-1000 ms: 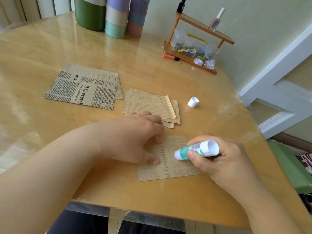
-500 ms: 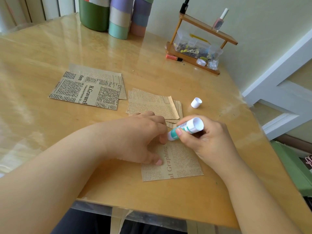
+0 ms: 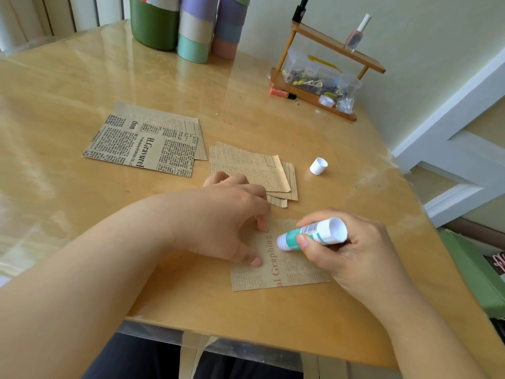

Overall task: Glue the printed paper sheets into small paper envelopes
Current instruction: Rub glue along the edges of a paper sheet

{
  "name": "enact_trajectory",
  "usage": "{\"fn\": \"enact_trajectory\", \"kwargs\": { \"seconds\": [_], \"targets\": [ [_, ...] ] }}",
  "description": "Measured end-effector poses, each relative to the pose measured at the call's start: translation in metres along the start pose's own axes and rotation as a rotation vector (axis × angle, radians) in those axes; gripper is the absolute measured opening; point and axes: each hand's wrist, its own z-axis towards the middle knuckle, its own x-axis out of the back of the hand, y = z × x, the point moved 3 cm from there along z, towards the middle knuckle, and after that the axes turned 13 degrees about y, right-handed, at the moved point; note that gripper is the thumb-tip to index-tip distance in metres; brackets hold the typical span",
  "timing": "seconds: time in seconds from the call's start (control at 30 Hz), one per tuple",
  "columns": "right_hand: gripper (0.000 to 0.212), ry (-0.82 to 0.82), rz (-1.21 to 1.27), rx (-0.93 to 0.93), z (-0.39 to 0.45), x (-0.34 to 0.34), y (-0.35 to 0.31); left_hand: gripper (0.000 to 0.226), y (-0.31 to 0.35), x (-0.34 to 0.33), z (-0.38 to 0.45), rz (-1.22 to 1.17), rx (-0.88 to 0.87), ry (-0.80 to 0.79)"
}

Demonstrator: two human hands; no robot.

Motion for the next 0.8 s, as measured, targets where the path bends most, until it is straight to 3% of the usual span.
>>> {"fn": "enact_trajectory", "kwargs": {
  "seconds": [0.23,0.47,0.8],
  "targets": [
    [0.015,-0.013,0.01,-0.011,-0.006,0.004,-0.003,0.044,-0.002,0.002,0.0,-0.018,0.039,-0.033],
    [0.006,0.004,0.023,-0.039,0.011,-0.01,-0.001,0.043,0.0,0.009,-0.008,0.014,0.06,-0.058],
    [0.009,-0.025,0.037,-0.015,0.028,-0.021,-0.003,0.046,-0.011,0.002,-0.073,-0.132,0.0,0.22]
  ]
}}
